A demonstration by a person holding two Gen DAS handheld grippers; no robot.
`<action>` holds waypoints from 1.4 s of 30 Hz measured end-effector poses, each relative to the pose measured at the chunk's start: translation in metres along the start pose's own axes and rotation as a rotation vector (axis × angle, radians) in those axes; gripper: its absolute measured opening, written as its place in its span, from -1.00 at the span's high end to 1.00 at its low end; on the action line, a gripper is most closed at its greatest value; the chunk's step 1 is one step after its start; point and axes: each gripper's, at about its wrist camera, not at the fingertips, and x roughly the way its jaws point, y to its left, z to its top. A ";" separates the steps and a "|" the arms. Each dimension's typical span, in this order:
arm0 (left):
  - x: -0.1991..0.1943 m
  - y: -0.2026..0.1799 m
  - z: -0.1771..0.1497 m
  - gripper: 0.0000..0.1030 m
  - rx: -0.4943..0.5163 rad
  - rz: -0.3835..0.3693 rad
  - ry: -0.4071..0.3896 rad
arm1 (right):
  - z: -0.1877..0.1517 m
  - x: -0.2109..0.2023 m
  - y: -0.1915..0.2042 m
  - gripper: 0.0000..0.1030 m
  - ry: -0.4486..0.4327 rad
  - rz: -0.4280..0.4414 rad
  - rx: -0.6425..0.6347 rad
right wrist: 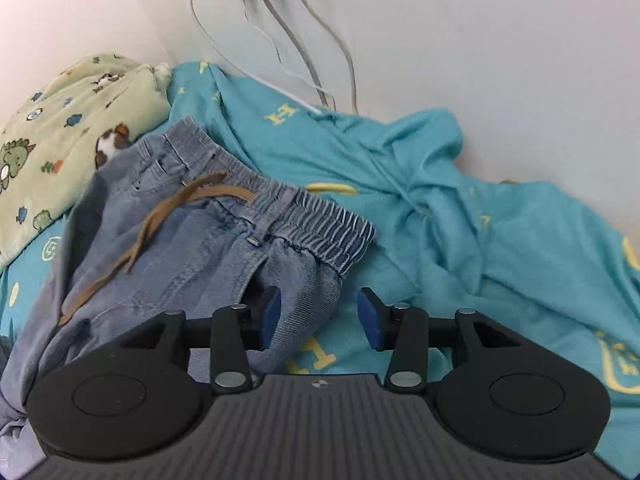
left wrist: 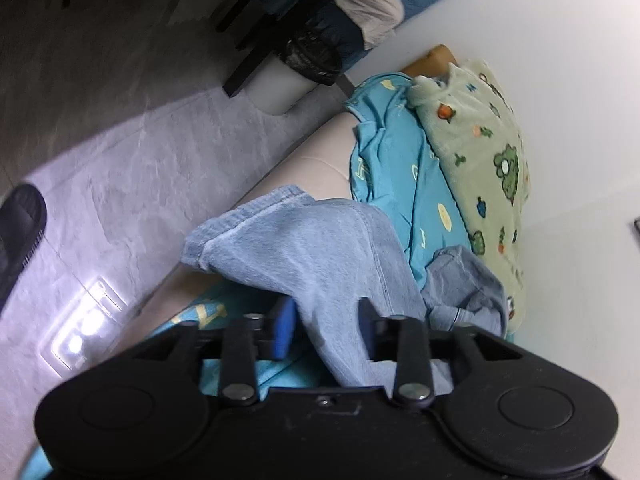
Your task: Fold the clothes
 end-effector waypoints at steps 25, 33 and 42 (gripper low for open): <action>0.062 -0.204 -0.048 0.14 0.494 -0.062 -0.057 | -0.017 -0.101 0.273 0.11 -0.108 0.522 -0.393; 0.114 -0.231 -0.062 0.14 0.565 -0.046 -0.044 | -0.070 -0.073 0.320 0.11 -0.122 0.563 -0.475; 0.170 -0.216 -0.051 0.15 0.558 0.030 -0.057 | -0.131 -0.026 0.331 0.11 -0.124 0.611 -0.548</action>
